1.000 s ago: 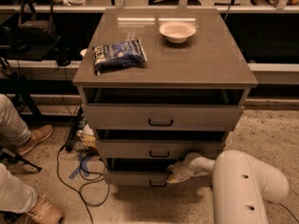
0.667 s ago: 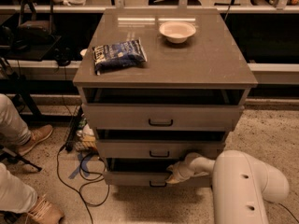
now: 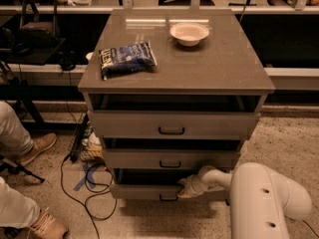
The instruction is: Open bottom drawer
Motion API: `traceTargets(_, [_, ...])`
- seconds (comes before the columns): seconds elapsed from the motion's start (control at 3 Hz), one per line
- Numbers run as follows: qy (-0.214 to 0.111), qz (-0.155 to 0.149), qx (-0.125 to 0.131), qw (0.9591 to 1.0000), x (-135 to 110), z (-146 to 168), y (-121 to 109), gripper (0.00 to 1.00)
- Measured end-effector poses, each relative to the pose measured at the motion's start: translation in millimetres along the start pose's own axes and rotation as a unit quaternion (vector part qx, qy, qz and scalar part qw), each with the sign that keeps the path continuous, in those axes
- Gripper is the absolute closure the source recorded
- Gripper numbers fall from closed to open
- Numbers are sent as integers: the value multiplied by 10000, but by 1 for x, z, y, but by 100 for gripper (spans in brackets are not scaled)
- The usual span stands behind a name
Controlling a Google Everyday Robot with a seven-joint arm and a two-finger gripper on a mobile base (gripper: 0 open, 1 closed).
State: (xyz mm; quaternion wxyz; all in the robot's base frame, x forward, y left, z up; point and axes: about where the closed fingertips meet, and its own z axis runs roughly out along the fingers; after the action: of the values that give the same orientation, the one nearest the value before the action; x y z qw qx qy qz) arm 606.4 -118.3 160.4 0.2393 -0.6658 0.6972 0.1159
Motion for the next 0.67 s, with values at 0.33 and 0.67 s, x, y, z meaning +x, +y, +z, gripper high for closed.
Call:
traceTargets(0.33, [43,88,14,10000,4,-4,12,100])
traceTargets(0.67, [43,88,14,10000,4,-4,12,100])
